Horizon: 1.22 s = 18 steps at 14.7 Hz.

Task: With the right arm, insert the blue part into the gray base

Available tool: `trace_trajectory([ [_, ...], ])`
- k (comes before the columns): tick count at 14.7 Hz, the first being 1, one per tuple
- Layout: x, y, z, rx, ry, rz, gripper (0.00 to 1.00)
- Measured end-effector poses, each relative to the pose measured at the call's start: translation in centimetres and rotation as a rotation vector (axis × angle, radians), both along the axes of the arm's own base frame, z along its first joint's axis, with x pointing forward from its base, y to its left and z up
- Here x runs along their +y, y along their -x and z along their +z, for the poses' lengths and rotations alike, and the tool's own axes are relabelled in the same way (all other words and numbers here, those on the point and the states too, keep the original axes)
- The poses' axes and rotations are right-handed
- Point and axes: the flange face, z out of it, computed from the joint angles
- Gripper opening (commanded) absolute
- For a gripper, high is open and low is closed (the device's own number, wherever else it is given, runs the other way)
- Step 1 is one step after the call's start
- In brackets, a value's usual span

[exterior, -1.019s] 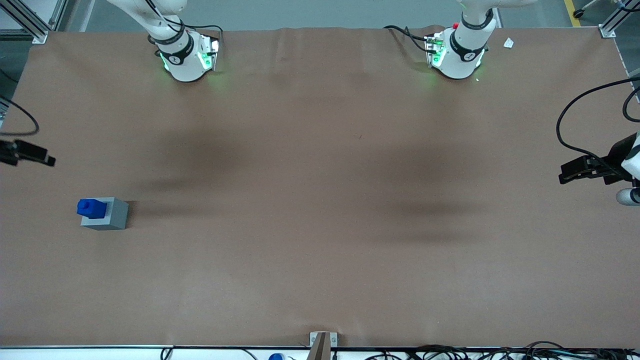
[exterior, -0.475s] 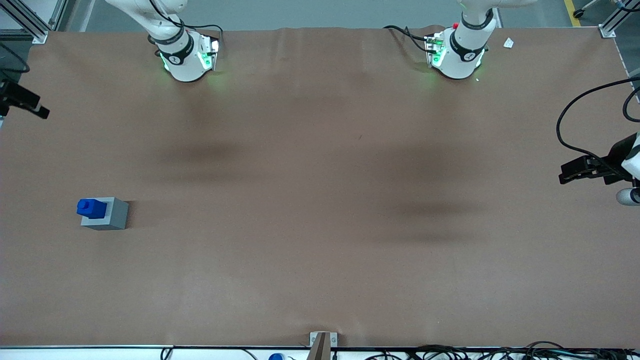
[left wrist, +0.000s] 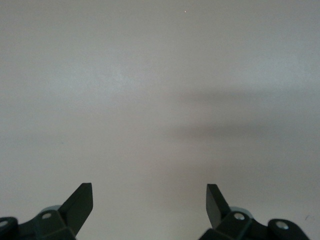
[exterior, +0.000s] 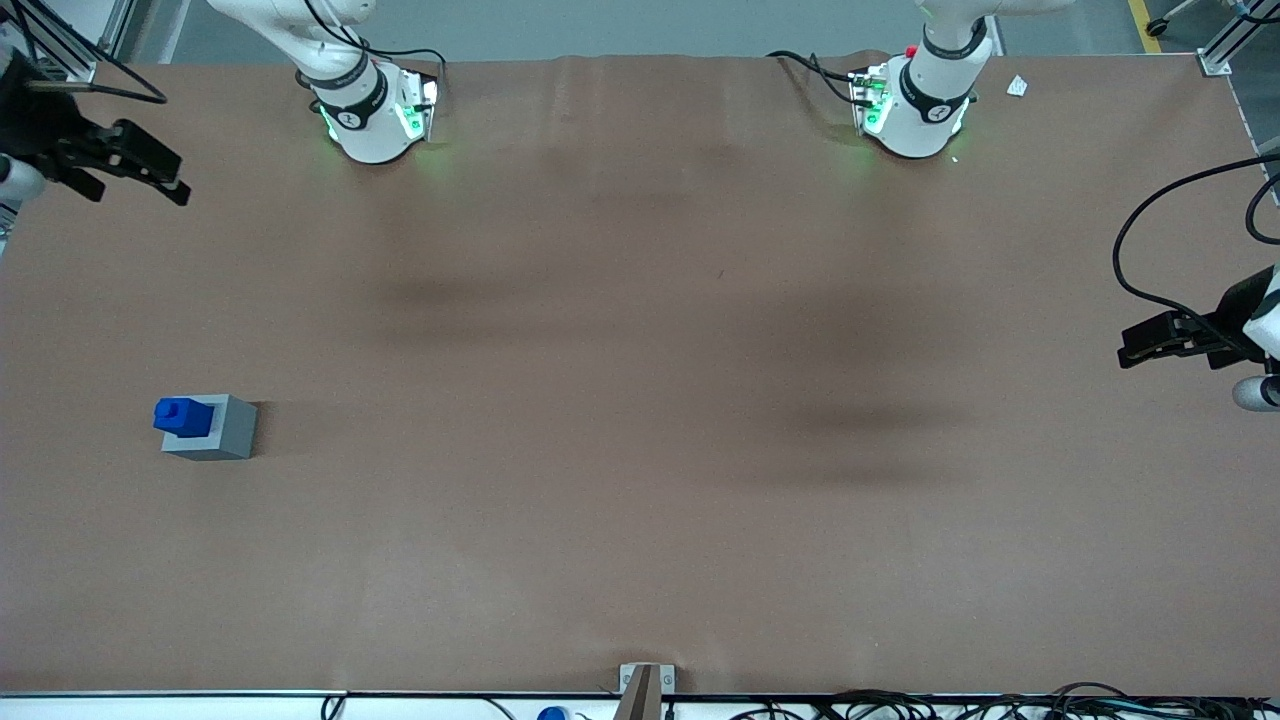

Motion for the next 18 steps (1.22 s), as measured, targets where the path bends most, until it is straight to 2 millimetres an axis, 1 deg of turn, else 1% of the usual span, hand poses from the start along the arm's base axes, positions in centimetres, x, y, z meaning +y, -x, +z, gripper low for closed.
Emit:
trace_trajectory([
  [3, -0.4, -0.4, 0.6, -0.038, -0.001, -0.009, 1.00],
  [8, -1.6, -0.7, 2.5, -0.082, -0.002, -0.032, 1.00],
  [12, -3.3, -1.6, 2.5, -0.085, -0.005, -0.061, 1.00],
  [15, -4.1, -1.7, 2.5, -0.086, -0.012, -0.067, 1.00],
  [18, -5.9, -1.7, 2.4, -0.086, -0.033, -0.042, 1.00],
])
